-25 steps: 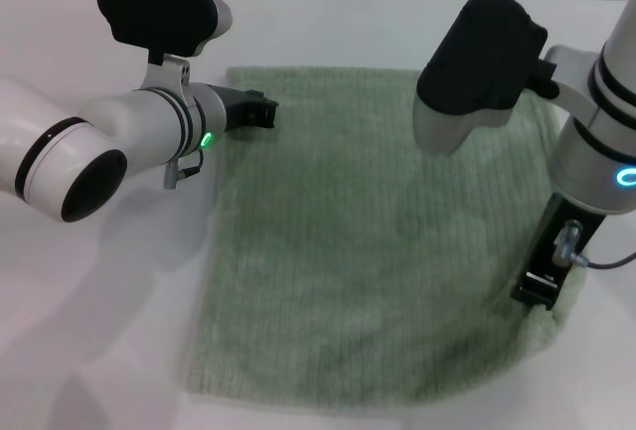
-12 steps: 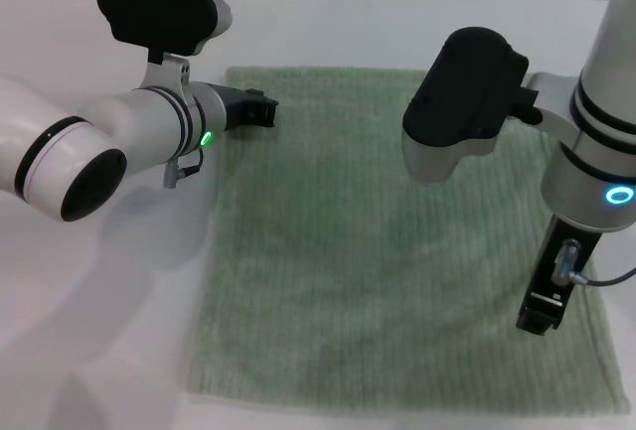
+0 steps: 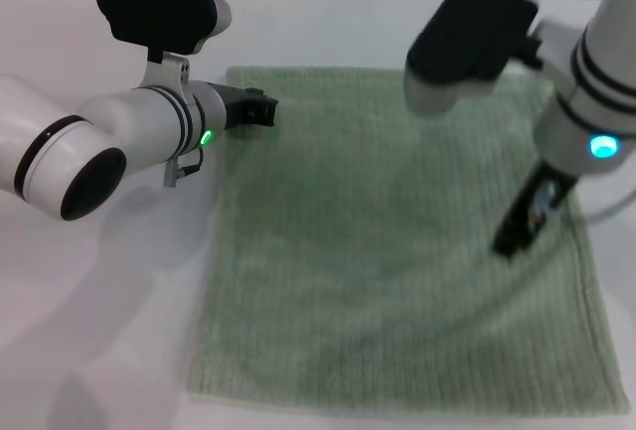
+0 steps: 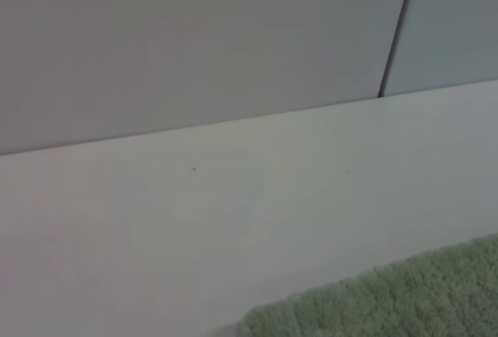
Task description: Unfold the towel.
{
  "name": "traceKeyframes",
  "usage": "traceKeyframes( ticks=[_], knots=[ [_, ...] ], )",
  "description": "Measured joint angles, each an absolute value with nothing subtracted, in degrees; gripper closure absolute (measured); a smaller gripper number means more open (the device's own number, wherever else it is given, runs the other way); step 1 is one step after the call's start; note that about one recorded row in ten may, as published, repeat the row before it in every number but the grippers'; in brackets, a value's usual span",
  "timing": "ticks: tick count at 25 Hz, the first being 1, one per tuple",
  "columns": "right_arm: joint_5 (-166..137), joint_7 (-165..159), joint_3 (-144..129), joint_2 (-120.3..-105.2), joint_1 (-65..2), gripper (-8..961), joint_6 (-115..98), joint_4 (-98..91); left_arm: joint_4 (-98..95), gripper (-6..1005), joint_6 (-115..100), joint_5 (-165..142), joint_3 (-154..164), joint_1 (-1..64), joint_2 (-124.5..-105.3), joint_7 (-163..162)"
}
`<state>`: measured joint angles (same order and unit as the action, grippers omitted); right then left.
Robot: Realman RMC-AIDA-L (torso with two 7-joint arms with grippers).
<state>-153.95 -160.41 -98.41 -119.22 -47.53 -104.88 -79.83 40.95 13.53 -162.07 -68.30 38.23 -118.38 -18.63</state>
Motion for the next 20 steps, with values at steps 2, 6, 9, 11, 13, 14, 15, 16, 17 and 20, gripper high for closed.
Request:
traceKeyframes(
  ticks=[2, 6, 9, 11, 13, 14, 15, 16, 17, 20],
  knots=[
    [-158.4, -162.3, -97.4, -119.27, -46.5, 537, -100.3, -80.6, 40.9, 1001, 13.5, -162.1, -68.3, 38.2, -118.39, -18.6],
    [-165.5, -165.6, -96.5, -119.29, -42.5, 537, -89.6, -84.0, 40.8, 1001, 13.5, -162.1, -68.2, 38.2, -118.39, -18.6],
    [-167.0, -166.4, -96.3, -119.21, -38.4, 537, -80.4, -86.8, 40.8, 1001, 13.5, -162.1, -68.1, 38.1, -118.39, -18.6],
    [-167.1, -166.4, -96.1, -119.21, -35.5, 536, -73.4, -87.8, 40.8, 1001, 13.5, -162.1, -68.1, 38.0, -118.39, -18.6],
    [-167.1, -166.3, -96.2, -119.26, -32.8, 536, -66.2, -88.2, 40.8, 1001, 13.5, -162.1, -68.1, 38.0, -118.39, -18.6],
    [-167.1, -166.3, -96.9, -119.34, -29.3, 536, -57.7, -88.3, 40.8, 1001, 13.5, -162.1, -68.1, 38.0, -118.39, -18.6],
    [-167.1, -166.3, -96.9, -119.34, -29.3, 536, -57.7, -88.3, 40.8, 1001, 13.5, -162.1, -68.1, 38.0, -118.39, -18.6],
    [-167.1, -166.3, -97.2, -119.35, -28.0, 536, -54.6, -88.2, 40.7, 1001, 13.5, -162.1, -68.1, 38.0, -118.39, -18.6],
    [-167.1, -166.3, -98.3, -119.38, -24.5, 536, -45.2, -87.5, 40.6, 1001, 13.5, -162.1, -68.1, 37.9, -118.39, -18.6],
    [-167.0, -166.3, -99.8, -119.47, -20.8, 536, -31.5, -84.5, 40.5, 1001, 13.5, -162.1, -68.0, 37.9, -118.42, -18.6]
  ],
)
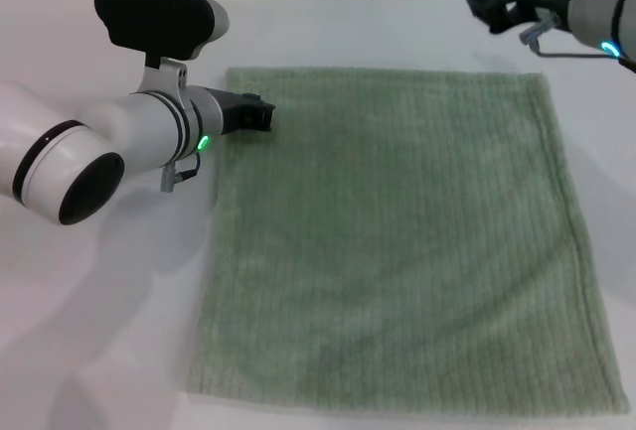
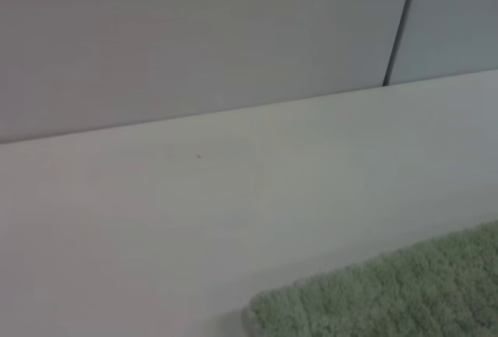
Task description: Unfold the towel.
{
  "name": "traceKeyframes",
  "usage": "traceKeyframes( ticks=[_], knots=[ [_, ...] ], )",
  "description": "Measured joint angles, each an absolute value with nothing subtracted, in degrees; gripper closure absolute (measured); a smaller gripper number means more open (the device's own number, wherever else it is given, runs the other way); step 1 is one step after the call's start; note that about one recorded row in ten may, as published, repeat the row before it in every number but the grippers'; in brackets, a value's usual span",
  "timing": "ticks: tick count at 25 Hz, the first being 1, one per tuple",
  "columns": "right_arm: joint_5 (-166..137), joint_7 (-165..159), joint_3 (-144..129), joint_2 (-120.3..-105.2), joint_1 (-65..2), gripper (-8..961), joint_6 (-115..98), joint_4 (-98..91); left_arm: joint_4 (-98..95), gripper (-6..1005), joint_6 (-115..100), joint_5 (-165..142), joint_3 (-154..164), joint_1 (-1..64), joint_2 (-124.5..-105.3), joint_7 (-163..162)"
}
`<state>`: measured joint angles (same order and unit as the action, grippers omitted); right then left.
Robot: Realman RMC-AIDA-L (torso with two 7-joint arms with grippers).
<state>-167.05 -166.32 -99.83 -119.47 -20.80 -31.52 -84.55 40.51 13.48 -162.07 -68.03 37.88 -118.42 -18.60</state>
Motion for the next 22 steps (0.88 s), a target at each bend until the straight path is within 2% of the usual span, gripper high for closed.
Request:
traceKeyframes(
  ticks=[2, 4, 5, 7, 13, 16, 22],
  knots=[
    [-166.9, -166.3, -100.3, -119.48, -19.8, 536, -26.8, -83.0, 40.5, 1002, 13.5, -162.1, -68.0, 37.9, -118.44, -18.6],
    [-166.6, -166.3, -102.2, -119.54, -17.8, 536, -10.1, -76.0, 40.4, 1002, 13.3, -162.1, -68.0, 37.9, -118.45, -18.6],
    [-166.6, -166.3, -102.2, -119.54, -17.8, 536, -10.1, -76.0, 40.4, 1002, 13.3, -162.1, -68.0, 37.9, -118.45, -18.6],
    [-166.5, -166.3, -103.8, -119.54, -17.4, 536, 2.9, -68.9, 40.3, 1002, 12.9, -162.1, -68.0, 37.8, -118.5, -18.6],
    [-158.6, -165.9, -108.6, -119.56, -20.8, 535, 40.3, -44.2, 39.5, 1002, 6.2, -162.1, -67.8, 35.9, -118.57, -18.6],
    [-153.1, -165.8, -110.2, -119.58, -22.9, 535, 48.6, -37.1, 37.4, 1002, -8.1, -162.1, -67.8, 32.2, -118.59, -18.7],
    [-149.8, -165.9, -110.5, -119.5, -24.7, 535, 52.1, -30.7, 24.9, 1001, -41.0, -162.1, -67.8, 28.5, -118.99, -19.6]
  ],
)
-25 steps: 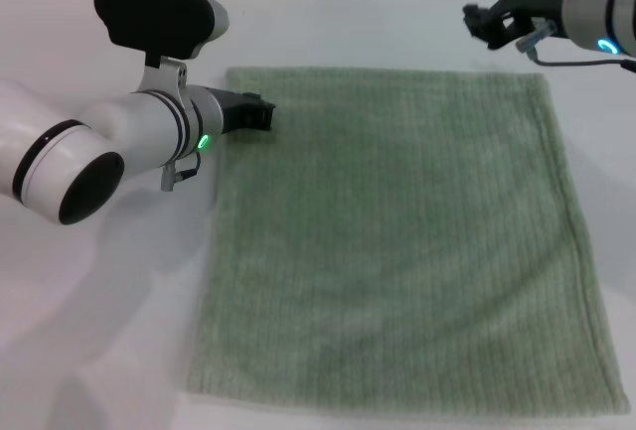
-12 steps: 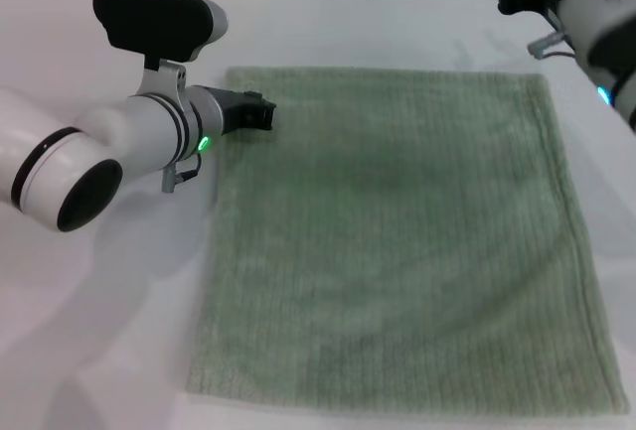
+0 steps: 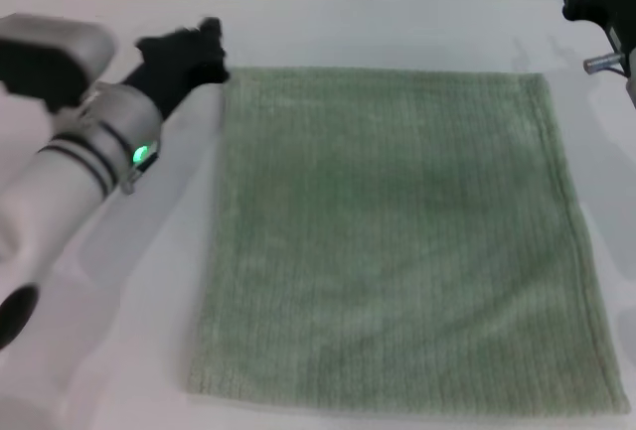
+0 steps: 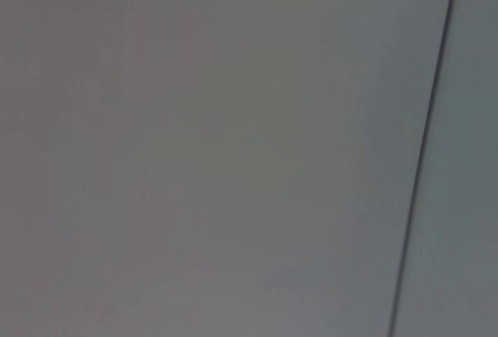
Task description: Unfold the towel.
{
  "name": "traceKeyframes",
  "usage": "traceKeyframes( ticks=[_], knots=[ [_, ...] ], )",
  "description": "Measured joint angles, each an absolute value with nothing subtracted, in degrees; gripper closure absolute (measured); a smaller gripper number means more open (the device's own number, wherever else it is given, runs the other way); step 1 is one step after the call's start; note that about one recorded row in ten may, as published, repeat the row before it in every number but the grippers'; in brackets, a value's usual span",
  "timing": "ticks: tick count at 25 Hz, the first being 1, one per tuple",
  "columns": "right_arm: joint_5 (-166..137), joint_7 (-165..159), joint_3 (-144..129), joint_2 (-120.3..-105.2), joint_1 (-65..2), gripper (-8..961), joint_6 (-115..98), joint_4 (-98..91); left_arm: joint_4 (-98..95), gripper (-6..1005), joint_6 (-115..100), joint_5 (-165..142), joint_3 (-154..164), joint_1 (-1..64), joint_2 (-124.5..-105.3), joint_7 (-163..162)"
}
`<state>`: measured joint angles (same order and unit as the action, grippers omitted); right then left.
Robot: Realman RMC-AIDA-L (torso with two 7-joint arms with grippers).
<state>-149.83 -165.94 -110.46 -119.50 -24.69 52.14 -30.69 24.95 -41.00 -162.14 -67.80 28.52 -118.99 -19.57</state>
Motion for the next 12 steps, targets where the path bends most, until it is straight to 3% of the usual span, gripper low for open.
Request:
traceKeyframes(
  ticks=[2, 12],
  knots=[
    [-149.7, -166.0, -110.2, -119.55, -25.1, 535, 53.7, -28.3, 18.9, 1001, -54.3, -161.6, -68.7, 27.8, -119.07, -19.1],
    [-146.9, -166.0, -110.0, -119.4, -25.2, 534, 59.9, -23.5, 17.2, 960, -65.2, -162.0, -70.0, 24.9, -118.24, -18.0]
  ],
)
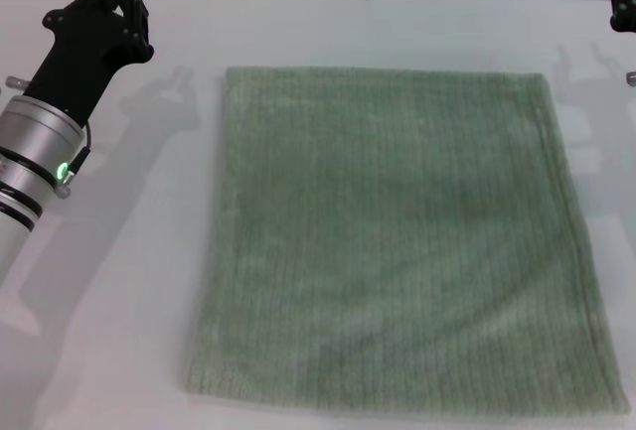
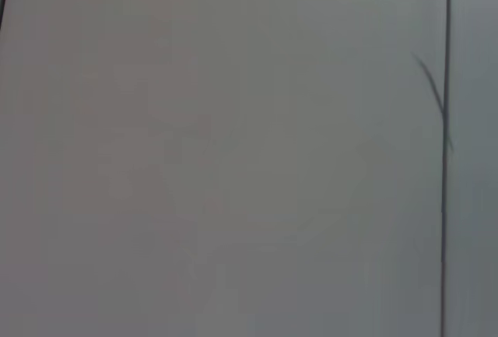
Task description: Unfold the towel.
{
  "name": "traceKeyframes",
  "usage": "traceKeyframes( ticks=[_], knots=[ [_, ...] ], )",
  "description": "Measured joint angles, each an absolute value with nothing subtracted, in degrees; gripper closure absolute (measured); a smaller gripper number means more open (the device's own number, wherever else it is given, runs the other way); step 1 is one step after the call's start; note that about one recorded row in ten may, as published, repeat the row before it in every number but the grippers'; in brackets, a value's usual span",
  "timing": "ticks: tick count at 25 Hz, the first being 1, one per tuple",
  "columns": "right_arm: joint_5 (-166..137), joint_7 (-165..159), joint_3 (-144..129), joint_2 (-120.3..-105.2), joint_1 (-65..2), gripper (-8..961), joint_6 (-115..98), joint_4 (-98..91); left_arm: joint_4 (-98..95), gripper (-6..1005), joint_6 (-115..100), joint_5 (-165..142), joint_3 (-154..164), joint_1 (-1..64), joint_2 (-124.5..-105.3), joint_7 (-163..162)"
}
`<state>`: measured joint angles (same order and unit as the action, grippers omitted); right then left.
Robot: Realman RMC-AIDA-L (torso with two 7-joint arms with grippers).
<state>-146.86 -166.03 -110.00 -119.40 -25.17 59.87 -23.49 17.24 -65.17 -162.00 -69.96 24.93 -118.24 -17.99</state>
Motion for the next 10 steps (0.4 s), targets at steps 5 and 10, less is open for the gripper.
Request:
traceKeyframes(
  ticks=[5, 10],
  knots=[
    [-146.8, -166.0, -109.5, -119.32, -25.5, 534, 59.9, -23.1, 17.6, 907, -65.2, -161.8, -71.0, 24.3, -118.48, -14.9],
    [-146.8, -166.0, -108.2, -119.15, -26.7, 534, 59.8, -22.5, 17.6, 763, -65.5, -161.5, -72.9, 24.1, -118.62, -14.2]
  ],
)
